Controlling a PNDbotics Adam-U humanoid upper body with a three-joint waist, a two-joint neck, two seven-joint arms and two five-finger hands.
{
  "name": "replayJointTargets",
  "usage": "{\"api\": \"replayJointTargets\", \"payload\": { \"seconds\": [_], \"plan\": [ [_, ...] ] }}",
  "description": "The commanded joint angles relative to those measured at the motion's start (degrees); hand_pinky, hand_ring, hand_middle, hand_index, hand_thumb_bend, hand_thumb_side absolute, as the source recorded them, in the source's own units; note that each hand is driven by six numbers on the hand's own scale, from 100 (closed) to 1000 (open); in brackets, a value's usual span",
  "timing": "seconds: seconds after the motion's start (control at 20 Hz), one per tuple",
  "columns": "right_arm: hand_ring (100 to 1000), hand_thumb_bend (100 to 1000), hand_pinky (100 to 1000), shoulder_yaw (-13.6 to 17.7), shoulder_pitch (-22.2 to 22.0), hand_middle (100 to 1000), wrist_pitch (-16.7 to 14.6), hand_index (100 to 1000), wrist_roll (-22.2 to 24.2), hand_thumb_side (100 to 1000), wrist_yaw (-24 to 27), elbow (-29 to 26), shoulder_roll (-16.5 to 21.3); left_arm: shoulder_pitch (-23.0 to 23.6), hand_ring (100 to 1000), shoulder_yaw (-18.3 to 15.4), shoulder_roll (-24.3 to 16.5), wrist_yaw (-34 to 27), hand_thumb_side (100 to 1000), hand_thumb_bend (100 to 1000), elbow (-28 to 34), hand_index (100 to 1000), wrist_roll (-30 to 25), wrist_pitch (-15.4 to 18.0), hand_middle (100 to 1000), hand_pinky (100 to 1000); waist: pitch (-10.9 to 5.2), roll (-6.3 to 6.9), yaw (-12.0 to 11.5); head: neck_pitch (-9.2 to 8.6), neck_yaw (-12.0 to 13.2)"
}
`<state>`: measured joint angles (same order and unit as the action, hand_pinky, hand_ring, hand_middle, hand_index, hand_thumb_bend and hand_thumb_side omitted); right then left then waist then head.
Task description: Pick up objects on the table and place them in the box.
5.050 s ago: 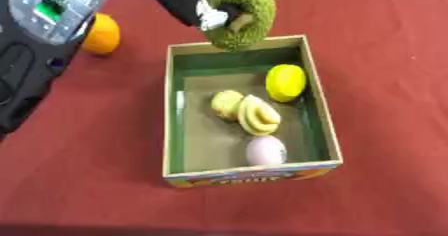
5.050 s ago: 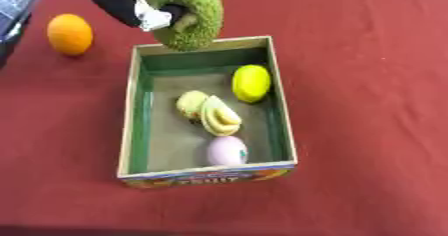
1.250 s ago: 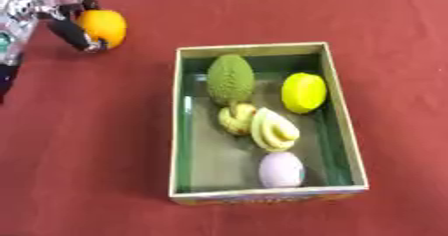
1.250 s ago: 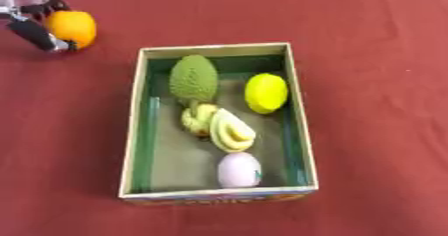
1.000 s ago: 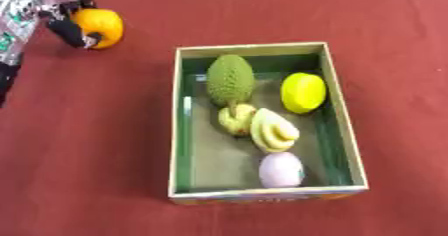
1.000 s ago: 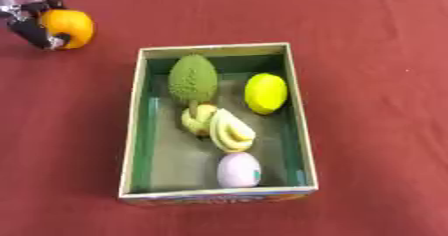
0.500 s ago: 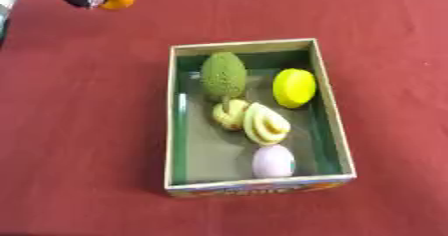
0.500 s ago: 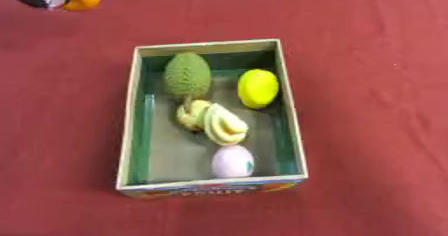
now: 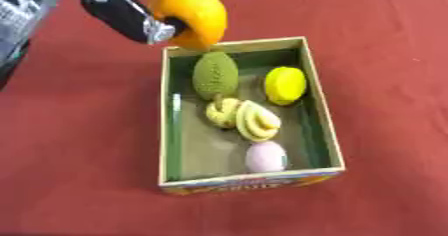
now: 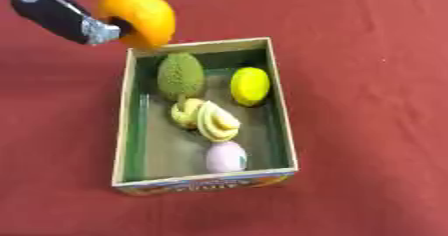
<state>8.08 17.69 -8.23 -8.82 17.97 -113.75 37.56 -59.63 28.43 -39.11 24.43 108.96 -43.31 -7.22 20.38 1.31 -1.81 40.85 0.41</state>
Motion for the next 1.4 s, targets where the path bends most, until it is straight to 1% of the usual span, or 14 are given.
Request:
{"api": "replayJointTargets", "payload": {
  "seconds": [0.05, 0.2, 0.55, 0.7, 0.75, 0.8, 0.95, 1.05, 1.15, 1.2, 1.25, 1.3, 1.35, 1.4],
  "plan": [
    [752, 100, 771, 0.2, 0.9, 754, 0.1, 893, 0.2, 532, 0.1, -0.8, 1.5, 0.0, 614, 1.2, -0.5, -1.2, 100, 114, 3.6, 668, -1.9, -2.5, 574, 707, -1.68, -0.09, 0.1, 0.28, 0.1],
    [752, 100, 773, 0.0, 1.2, 755, 0.1, 892, 0.4, 532, -0.2, -0.8, 1.5, 0.9, 620, 2.6, -0.2, -0.4, 100, 141, 2.9, 671, -3.6, -3.3, 580, 709, -1.80, -0.02, 0.1, 0.29, 0.2],
    [752, 100, 773, -0.1, 1.3, 755, 0.2, 892, 0.4, 532, -0.3, -0.8, 1.2, 2.7, 643, 5.5, 1.8, 3.6, 100, 210, -1.6, 700, -5.2, -1.3, 604, 723, -1.69, -0.16, 0.4, 0.07, 0.4],
    [752, 100, 772, 0.0, 1.2, 755, 0.2, 892, 0.3, 532, -0.3, -0.8, 1.0, 3.2, 708, 6.3, 3.2, 5.0, 127, 249, -3.8, 795, -5.0, 0.2, 692, 767, -1.66, -0.30, 0.5, 0.00, 0.5],
    [752, 100, 771, 0.0, 1.2, 755, 0.2, 891, 0.3, 532, -0.3, -0.8, 0.9, 3.3, 744, 6.5, 3.5, 5.1, 217, 271, -4.3, 841, -5.2, 1.0, 740, 789, -1.68, -0.33, 0.5, 0.00, 0.5],
    [752, 100, 771, 0.1, 1.1, 755, 0.2, 891, 0.2, 533, -0.3, -0.8, 0.8, 3.4, 791, 6.6, 3.8, 5.3, 384, 316, -4.5, 888, -5.5, 1.8, 795, 826, -1.71, -0.36, 0.5, 0.01, 0.5],
    [752, 100, 771, 0.1, 1.1, 754, 0.3, 891, 0.2, 533, -0.3, -0.8, 0.7, 3.9, 827, 5.8, 3.9, 6.1, 640, 342, -4.4, 934, -5.8, 3.7, 837, 856, -1.91, -0.40, 0.3, 0.20, 0.4],
    [752, 100, 771, 0.1, 1.0, 754, 0.4, 891, 0.1, 533, -0.2, -0.8, 0.7, 4.7, 829, 4.4, 3.4, 6.2, 830, 297, -3.6, 935, -5.3, 4.2, 841, 857, -2.10, -0.45, 0.2, 0.31, 0.3],
    [752, 100, 771, 0.1, 1.1, 754, 0.4, 891, 0.1, 533, -0.2, -0.8, 0.7, 6.1, 814, 2.2, 2.9, 5.8, 956, 162, -2.3, 913, -3.7, 3.6, 826, 846, -2.27, -0.53, 0.0, 0.26, 0.2],
    [752, 100, 771, 0.1, 1.1, 755, 0.4, 891, 0.1, 533, -0.2, -0.8, 0.7, 7.0, 798, 0.5, 2.7, 5.3, 909, 100, -1.5, 890, -2.2, 2.8, 806, 835, -2.36, -0.59, -0.2, 0.17, 0.1],
    [753, 100, 771, 0.1, 1.2, 755, 0.4, 891, 0.0, 533, -0.1, -0.8, 0.6, 8.1, 779, -1.4, 2.4, 4.4, 834, 100, -0.4, 870, 0.0, 1.5, 785, 823, -2.44, -0.66, -0.3, 0.12, 0.0],
    [753, 100, 772, 0.2, 1.2, 755, 0.4, 891, 0.0, 541, -0.1, -0.8, 0.6, 9.5, 752, -3.9, 2.2, 2.9, 869, 100, 1.0, 849, 3.1, -0.1, 755, 807, -2.53, -0.74, -0.4, 0.19, -0.2],
    [753, 100, 772, 0.2, 1.3, 755, 0.4, 891, -0.1, 533, 0.0, -0.8, 0.6, 10.8, 740, -6.4, 1.9, 1.0, 713, 100, 2.5, 842, 6.6, -1.8, 743, 801, -2.62, -0.80, -0.6, 0.30, -0.5],
    [754, 100, 772, 0.3, 1.4, 756, 0.4, 891, -0.1, 533, 0.0, -0.8, 0.6, 12.1, 719, -9.1, 2.0, -1.2, 657, 100, 4.0, 828, 10.5, -3.2, 721, 792, -2.72, -0.88, -0.7, 0.40, -0.9]
  ]
}}
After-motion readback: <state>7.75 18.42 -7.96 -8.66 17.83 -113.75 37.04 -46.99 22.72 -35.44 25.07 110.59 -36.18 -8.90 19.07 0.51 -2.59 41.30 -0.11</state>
